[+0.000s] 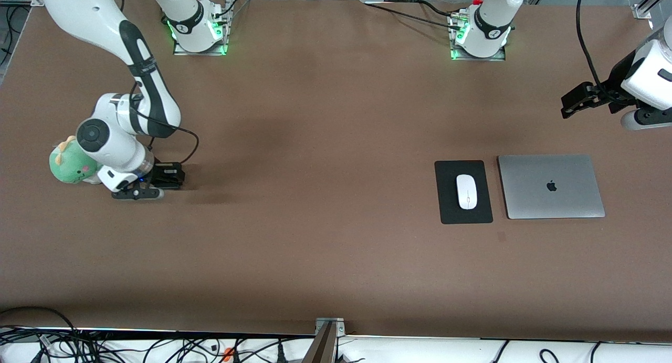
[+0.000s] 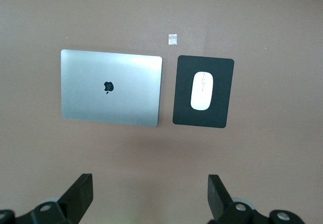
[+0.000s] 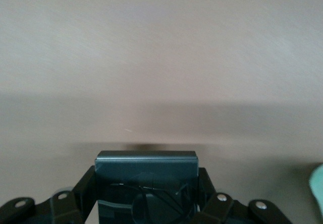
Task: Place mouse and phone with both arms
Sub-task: 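Lower the black phone beside the green dinosaur with the right gripper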
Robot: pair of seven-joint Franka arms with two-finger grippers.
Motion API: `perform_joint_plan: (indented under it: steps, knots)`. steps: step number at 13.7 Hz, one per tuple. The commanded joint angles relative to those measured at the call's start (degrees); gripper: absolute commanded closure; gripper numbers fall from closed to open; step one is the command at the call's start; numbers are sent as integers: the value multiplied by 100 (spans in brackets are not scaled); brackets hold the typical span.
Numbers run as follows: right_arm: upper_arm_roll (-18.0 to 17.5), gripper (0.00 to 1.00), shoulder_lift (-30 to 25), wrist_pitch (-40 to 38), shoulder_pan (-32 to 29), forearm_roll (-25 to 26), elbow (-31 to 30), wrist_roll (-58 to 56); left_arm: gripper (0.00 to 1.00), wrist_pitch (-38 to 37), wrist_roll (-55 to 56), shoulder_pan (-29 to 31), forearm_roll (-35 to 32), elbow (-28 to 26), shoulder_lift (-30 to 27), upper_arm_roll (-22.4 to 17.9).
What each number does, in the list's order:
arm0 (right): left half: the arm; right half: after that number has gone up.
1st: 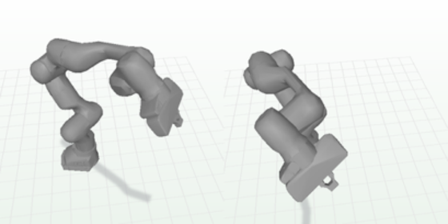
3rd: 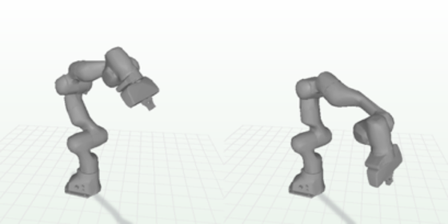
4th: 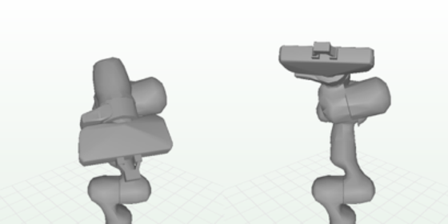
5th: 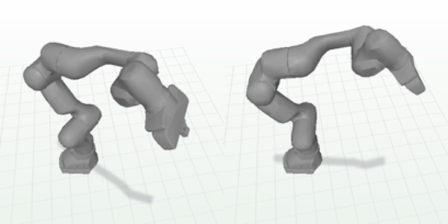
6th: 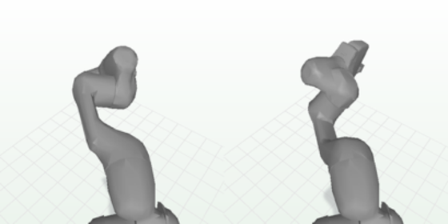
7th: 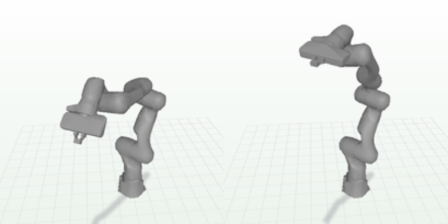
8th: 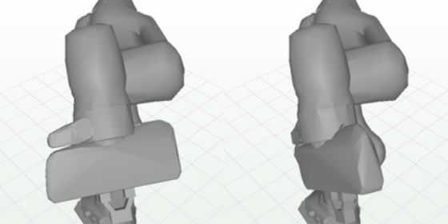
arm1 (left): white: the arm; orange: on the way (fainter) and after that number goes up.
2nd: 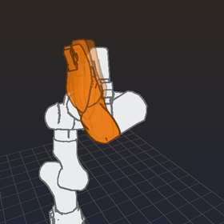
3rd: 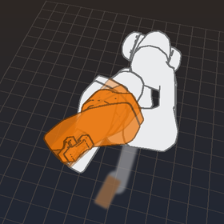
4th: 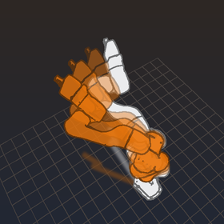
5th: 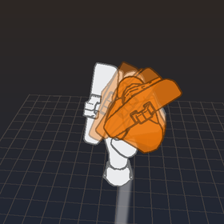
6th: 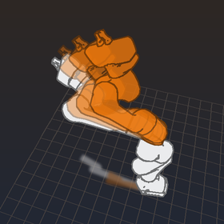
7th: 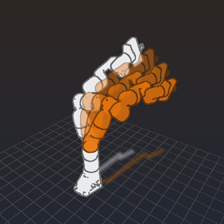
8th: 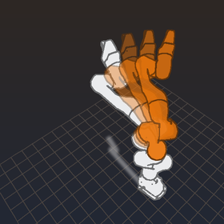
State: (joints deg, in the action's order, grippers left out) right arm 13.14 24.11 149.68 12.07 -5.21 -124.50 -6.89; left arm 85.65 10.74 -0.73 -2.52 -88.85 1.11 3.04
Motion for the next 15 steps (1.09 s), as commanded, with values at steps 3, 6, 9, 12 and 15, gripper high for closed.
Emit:
perform_joint_plan:
  steps: [3,6,9,12,15]
  knots:
    - [-84,72,-302,412,-267,-892,-602,-899,0,75,-80,-59,120,-98,-119,-66]
    - [-75,72,-136,509,-398,-1753,-567,-2014,0,75,-98,-68,120,-98,-111,-58]
    - [-75,71,-39,509,-513,-1922,-488,-2537,0,75,-107,-68,120,-98,-102,-57]
    - [-75,56,75,509,-504,-1922,-401,-2493,0,75,-107,-68,129,-98,-102,-57]
    - [-75,0,111,500,-495,-1914,-312,-2475,0,66,-98,-76,129,-98,-111,-57]
